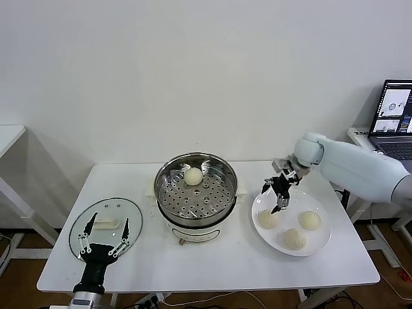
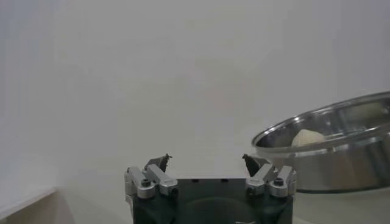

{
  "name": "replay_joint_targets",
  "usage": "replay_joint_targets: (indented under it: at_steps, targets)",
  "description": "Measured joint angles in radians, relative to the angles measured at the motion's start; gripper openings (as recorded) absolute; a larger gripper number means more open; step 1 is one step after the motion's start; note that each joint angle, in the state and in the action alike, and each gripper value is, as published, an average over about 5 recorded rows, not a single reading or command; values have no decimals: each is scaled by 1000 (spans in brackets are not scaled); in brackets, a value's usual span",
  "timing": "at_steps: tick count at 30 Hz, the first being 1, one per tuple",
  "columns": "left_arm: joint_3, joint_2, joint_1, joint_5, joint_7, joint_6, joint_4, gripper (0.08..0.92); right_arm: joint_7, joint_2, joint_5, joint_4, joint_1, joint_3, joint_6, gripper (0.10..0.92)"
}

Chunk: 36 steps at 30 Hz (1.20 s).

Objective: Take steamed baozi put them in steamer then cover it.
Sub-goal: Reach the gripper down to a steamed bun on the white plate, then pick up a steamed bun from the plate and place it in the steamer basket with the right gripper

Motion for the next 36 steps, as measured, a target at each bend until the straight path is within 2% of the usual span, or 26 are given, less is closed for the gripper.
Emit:
replay_joint_targets:
  at_steps: [13, 24, 36]
  targets:
    - [-9, -1, -12, -1, -2, -3, 15, 823, 23, 20, -24, -29, -78, 24, -51, 821]
    - [-10, -2, -13, -3, -5, -2, 14, 823, 24, 11, -45, -27, -89, 36, -67, 668]
    - [0, 8, -21, -4, -13, 2, 0, 823, -43, 5, -44, 18, 34, 26, -64, 653]
